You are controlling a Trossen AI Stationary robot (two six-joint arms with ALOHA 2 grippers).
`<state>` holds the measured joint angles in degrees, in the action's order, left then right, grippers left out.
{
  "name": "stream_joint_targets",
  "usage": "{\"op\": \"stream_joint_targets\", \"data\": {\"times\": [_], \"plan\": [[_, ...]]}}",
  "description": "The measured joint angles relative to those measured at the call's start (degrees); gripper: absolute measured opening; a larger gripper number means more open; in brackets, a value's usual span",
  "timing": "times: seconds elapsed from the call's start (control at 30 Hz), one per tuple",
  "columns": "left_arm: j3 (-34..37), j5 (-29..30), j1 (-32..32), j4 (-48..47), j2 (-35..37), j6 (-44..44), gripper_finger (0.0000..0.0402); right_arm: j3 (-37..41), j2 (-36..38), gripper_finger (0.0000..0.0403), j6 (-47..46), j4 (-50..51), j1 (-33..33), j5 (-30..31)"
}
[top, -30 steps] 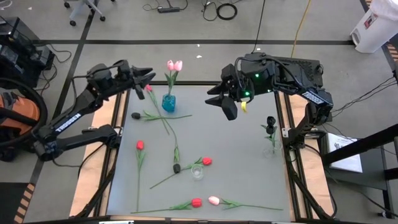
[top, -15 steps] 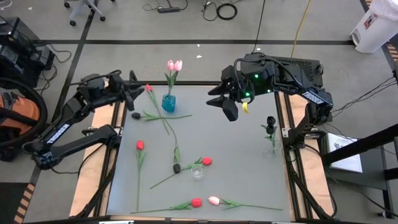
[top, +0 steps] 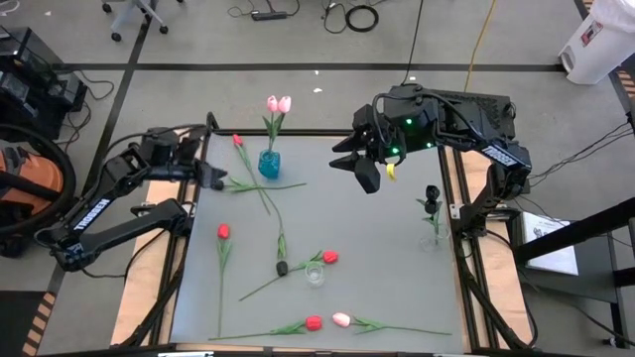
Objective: Sort flowers into vase by color
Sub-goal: Put the red flower into the left transparent vase
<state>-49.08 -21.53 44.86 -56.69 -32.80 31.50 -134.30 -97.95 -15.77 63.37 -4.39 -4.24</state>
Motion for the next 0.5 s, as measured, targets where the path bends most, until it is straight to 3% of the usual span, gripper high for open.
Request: {"op": "stream_joint_targets", "data": {"times": [0.5], "plan": [[0.0,-14.5,-0.1,-6.4,0.0,11.2,0.0142,0.0,0.0,0.0185,0.2,1.4,0.0,0.3]]}}
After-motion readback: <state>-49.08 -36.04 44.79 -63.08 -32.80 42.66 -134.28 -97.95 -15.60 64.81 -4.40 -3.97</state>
